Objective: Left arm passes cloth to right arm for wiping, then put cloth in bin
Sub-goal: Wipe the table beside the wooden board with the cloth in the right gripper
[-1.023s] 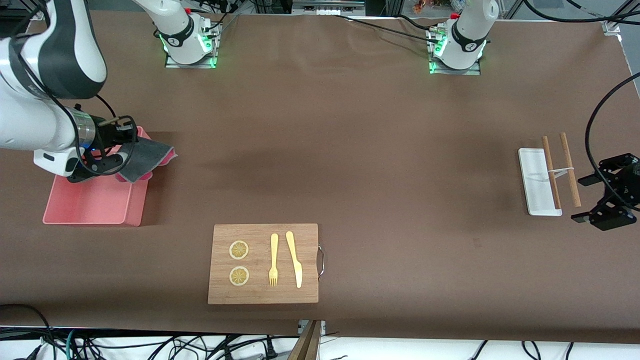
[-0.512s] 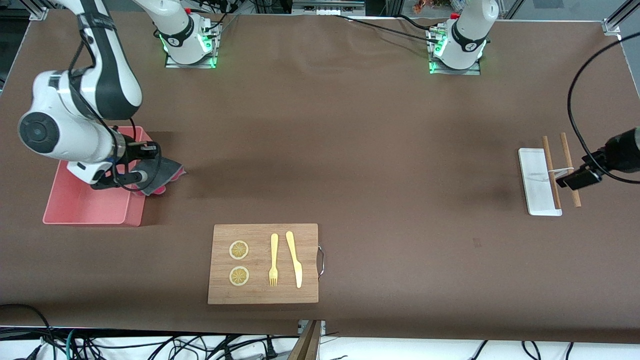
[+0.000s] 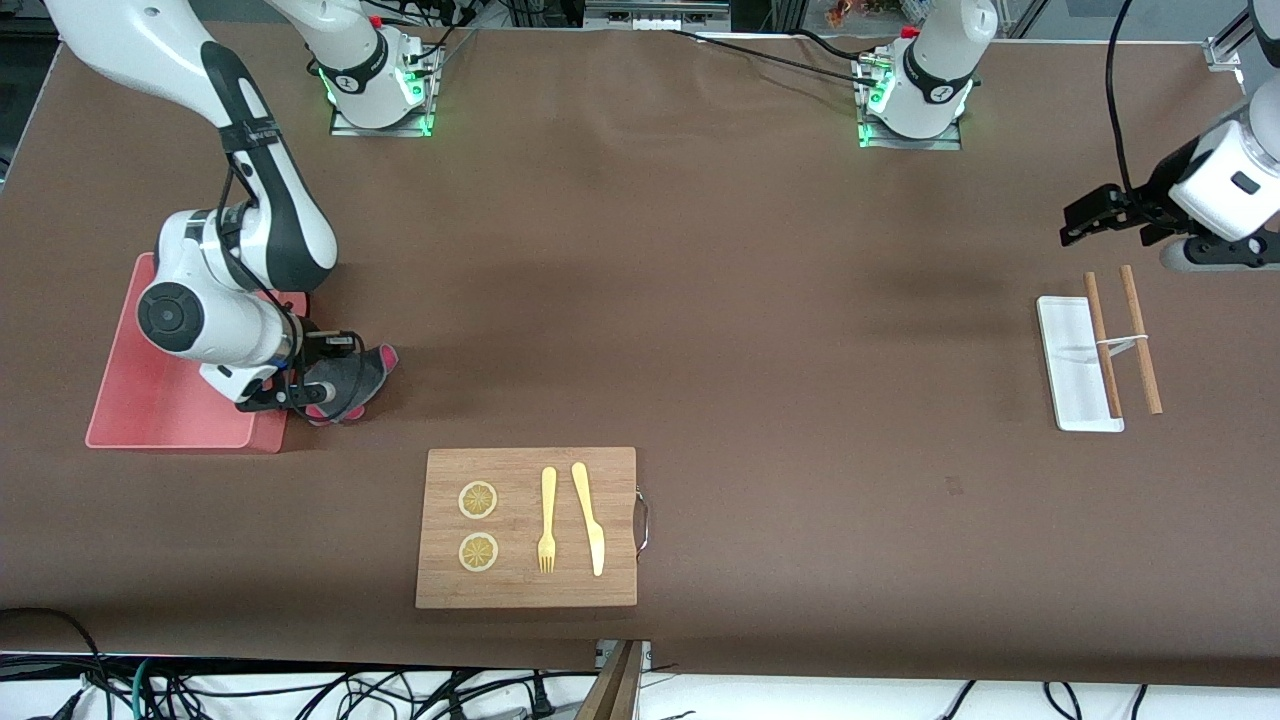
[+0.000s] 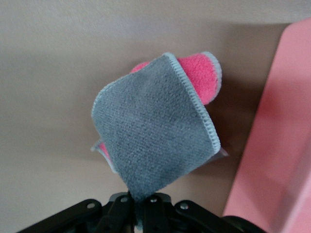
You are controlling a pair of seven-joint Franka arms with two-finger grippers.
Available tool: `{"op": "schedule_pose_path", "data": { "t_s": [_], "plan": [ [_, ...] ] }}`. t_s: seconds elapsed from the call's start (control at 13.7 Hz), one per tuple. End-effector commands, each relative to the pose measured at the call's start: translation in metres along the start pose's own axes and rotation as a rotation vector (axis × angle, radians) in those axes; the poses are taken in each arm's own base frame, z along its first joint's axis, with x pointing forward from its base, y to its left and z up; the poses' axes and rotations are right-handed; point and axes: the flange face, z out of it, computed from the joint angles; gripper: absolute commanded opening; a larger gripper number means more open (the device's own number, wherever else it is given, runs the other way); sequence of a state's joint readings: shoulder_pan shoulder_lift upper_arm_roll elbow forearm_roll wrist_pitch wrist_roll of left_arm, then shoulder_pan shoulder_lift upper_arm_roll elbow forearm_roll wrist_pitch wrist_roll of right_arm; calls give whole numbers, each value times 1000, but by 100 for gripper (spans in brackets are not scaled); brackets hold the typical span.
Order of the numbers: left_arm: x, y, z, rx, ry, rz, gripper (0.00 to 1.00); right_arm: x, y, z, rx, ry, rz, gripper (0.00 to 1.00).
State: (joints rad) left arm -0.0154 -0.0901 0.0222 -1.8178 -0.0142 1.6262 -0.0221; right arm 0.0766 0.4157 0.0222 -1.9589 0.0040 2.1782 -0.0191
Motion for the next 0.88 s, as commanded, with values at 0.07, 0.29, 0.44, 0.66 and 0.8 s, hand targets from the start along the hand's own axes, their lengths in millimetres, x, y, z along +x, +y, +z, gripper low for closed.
{"op": "schedule_pose_path", "data": {
  "t_s": [0.07, 0.29, 0.44, 0.66, 0.8],
  "plan": [
    [29, 4, -5, 12, 169, 35, 100, 12, -17, 5, 8, 72, 58, 0],
    [45, 5, -5, 14, 162, 24, 100, 18, -45, 21, 28, 87, 95, 0],
    [52, 5, -10, 24, 79, 27, 100, 18, -79, 25, 49, 83, 140, 0],
    [47, -2, -15, 24, 54, 16, 100, 16, -125, 25, 55, 82, 206, 0],
    [48, -3, -15, 24, 54, 15, 100, 16, -163, 13, 100, 84, 262, 0]
  ]
}}
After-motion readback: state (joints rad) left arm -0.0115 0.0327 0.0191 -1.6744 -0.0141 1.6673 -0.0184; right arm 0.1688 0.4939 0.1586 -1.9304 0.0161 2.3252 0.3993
